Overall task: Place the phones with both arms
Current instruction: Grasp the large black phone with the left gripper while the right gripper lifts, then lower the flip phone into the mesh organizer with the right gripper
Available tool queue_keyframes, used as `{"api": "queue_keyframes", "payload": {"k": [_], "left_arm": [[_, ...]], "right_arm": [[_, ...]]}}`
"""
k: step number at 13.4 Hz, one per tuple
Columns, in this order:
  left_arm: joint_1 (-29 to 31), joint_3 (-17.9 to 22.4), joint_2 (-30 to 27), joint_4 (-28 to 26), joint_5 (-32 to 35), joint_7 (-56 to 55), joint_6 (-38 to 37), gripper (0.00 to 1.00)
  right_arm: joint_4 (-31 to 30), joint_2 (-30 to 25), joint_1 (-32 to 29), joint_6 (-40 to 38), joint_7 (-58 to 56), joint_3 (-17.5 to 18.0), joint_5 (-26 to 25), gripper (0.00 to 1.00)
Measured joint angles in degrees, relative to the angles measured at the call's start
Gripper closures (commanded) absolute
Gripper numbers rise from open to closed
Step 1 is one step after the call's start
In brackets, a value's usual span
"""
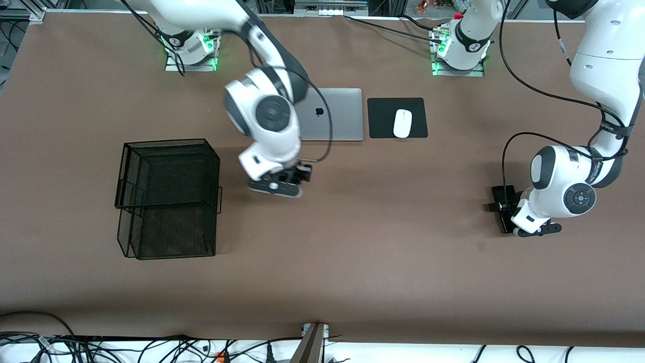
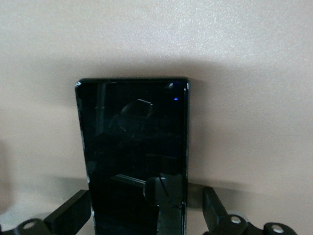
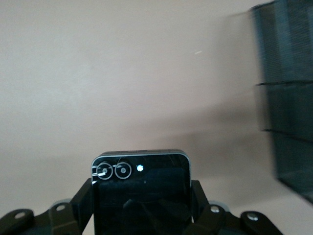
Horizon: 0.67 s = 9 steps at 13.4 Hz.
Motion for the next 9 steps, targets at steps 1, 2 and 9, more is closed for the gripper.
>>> {"api": "queue_keyframes", "payload": {"k": [1,2,9], "left_arm": [[0.0,0.0,0.0,0.0,0.3,0.0,0.0,0.00],[0.0,0.0,0.0,0.0,0.4,0.1,0.0,0.00],[0.3,-0.3,-0.2,0.0,0.4,0.2,-0.2,0.85]], "right_arm": [[-1.7,-2.9,-1.6,-1.9,-3.6,-1.0,0.3,0.89],[-4.9,-5.8,-2.9,-2.2,-7.2,-2.7,0.4,0.89],[-36.4,-22.0,-4.5,12.5,-35.9,-23.1,1.2,0.89]]}}
